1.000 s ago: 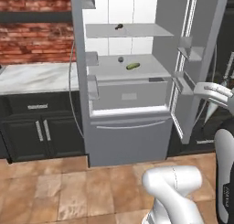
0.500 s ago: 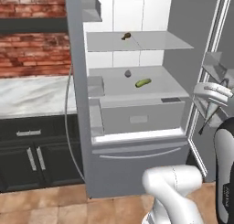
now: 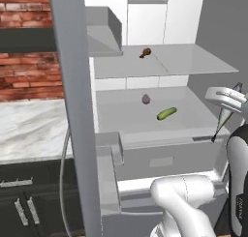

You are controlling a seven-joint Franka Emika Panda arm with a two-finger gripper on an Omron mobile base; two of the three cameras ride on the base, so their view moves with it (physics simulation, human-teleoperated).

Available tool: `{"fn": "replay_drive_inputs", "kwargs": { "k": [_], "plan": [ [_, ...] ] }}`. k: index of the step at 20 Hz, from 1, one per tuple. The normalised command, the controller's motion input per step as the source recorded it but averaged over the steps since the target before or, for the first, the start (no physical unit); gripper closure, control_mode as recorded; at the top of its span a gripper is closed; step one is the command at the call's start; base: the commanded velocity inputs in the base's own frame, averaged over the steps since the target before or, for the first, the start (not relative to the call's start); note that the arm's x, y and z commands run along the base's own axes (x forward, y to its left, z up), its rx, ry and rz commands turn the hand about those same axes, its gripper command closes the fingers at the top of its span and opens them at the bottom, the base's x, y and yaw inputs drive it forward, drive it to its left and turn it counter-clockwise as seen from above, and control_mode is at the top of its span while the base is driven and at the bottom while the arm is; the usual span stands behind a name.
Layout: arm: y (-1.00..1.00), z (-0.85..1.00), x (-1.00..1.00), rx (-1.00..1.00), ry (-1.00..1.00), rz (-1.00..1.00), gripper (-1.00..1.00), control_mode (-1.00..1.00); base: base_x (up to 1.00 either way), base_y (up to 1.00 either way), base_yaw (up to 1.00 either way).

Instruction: Transport the fish and cucumber to the fridge. Place the fish on the rack containing meat and place the cucumber on the rack containing the vegetable, ensuring meats and vegetables are on different racks.

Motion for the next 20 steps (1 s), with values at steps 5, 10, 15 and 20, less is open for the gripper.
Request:
{"fn": "replay_drive_inputs", "kwargs": {
  "k": [5,10,15,20],
  "plan": [
    [0.00,0.00,0.00,0.00,0.00,0.00,1.00,1.00,1.00,-0.15,0.00],
    [0.00,0.00,0.00,0.00,0.00,0.00,1.00,1.00,1.00,-0.26,0.00],
    [-0.03,0.19,0.26,0.01,0.00,0.00,1.00,-1.00,0.40,-0.09,0.00],
    [0.00,0.80,0.00,0.01,0.08,0.00,1.00,-1.00,0.00,0.00,0.00]
  ]
}}
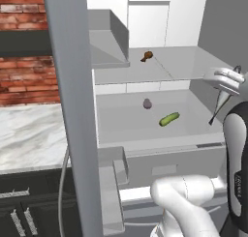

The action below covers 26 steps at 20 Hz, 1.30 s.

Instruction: Transport the fish and cucumber to the fridge. Place the fish on the rack containing meat and place the cucumber on the rack containing the vegetable, ensuring meats and vegetables are on different racks.

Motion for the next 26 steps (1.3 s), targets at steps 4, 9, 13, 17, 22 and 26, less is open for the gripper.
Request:
{"fn": "replay_drive_inputs", "kwargs": {
  "k": [4,9,13,17,22,26],
  "plan": [
    [-0.18,0.43,0.14,0.00,-0.14,0.00,1.00,-1.00,0.00,0.00,0.00],
    [-0.33,0.07,0.96,0.03,-0.03,0.00,1.00,-1.00,0.00,0.00,0.00],
    [-0.33,0.00,1.00,0.01,-0.06,0.00,1.00,-1.00,0.00,0.00,0.00],
    [-0.05,-0.12,1.00,0.00,-0.02,0.00,1.00,-1.00,0.00,0.00,0.00],
    [0.00,-0.30,1.00,0.00,0.01,0.00,1.00,-1.00,0.00,0.00,0.00],
    [-0.01,-0.35,1.00,0.00,0.01,0.00,1.00,-1.00,0.00,0.00,0.00]
  ]
}}
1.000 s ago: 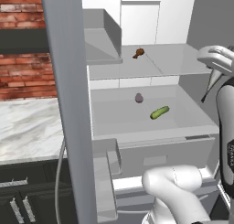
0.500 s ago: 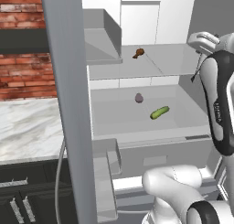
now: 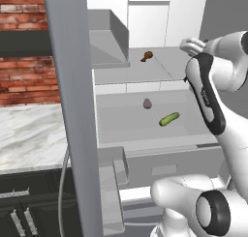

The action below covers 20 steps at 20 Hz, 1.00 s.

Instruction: Transport the fish and cucumber to the fridge. Place the fish on the rack containing meat and place the cucumber on the rack containing the vegetable, ensuring meats and vegetables are on different racks.

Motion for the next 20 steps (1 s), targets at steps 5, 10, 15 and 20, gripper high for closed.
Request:
{"fn": "replay_drive_inputs", "kwargs": {
  "k": [5,10,15,20],
  "plan": [
    [-0.06,-0.36,1.00,0.00,0.01,0.00,1.00,-1.00,0.00,0.00,0.00],
    [-0.12,-0.14,0.76,0.00,-0.04,0.00,1.00,-1.00,0.00,0.00,0.00],
    [-0.05,-0.22,0.77,0.00,-0.03,0.00,1.00,-1.00,0.00,0.00,0.00],
    [0.00,-0.33,0.86,0.00,-0.01,0.00,1.00,-1.00,0.00,0.00,0.00]
  ]
}}
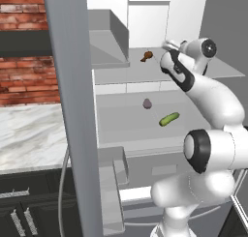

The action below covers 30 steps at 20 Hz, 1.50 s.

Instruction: Transport the fish and cucumber to the fridge. Place the fish on the rack containing meat and place the cucumber on the rack containing the vegetable, ensuring meats and vegetables are on different racks.

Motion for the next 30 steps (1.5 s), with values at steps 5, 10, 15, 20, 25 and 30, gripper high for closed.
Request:
{"fn": "replay_drive_inputs", "kwargs": {
  "k": [5,10,15,20,25,30],
  "plan": [
    [0.00,-0.48,0.57,0.00,0.00,-0.05,1.00,-1.00,0.00,0.00,0.00],
    [0.00,-0.75,0.22,-0.01,0.09,-0.03,1.00,-1.00,0.00,0.00,0.00],
    [0.00,-0.49,0.22,-0.02,0.00,-0.03,-1.00,-1.00,0.00,0.00,0.00],
    [0.00,-0.10,0.12,0.00,0.00,-0.05,-1.00,-1.00,0.00,0.00,0.00],
    [0.00,0.00,0.00,0.00,0.00,-0.03,-1.00,-1.00,0.00,0.00,0.00],
    [0.00,0.01,-0.26,0.00,-0.03,0.00,-1.00,-1.00,0.00,0.00,0.00]
  ]
}}
